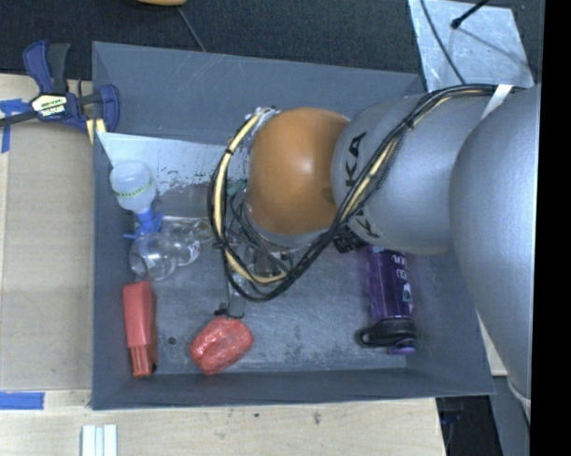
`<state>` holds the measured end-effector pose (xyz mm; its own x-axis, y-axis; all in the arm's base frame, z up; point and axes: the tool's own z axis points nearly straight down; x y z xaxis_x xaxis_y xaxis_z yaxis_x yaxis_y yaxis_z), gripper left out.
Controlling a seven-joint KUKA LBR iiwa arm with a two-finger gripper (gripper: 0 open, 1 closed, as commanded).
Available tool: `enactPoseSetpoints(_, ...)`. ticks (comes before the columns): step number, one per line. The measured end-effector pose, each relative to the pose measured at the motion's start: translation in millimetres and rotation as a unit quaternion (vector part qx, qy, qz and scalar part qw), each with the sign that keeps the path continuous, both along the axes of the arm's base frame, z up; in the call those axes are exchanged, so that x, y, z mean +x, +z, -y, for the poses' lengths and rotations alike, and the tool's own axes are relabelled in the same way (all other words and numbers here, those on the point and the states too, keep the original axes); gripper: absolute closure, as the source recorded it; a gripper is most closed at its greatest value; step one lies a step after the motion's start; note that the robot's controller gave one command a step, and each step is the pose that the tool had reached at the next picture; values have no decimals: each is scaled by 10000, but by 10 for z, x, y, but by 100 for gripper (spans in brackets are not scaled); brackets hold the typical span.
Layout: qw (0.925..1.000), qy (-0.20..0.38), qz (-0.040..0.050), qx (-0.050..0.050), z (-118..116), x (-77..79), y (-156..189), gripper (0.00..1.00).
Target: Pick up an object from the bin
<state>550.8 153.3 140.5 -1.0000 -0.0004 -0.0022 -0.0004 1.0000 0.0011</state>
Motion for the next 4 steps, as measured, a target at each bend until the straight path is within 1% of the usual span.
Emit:
enactPoseSetpoints(1, 9994, 348, 19, -3, -159, -291, -239, 0)
enactPoseSetpoints(2, 9986, 532, 19, 20, -13, -464, -362, 0)
enactPoseSetpoints(3, 9921, 1253, 7, -5, 162, -471, -189, 0)
enactPoseSetpoints(4, 9925, 1222, 8, -4, 344, -546, -237, 0)
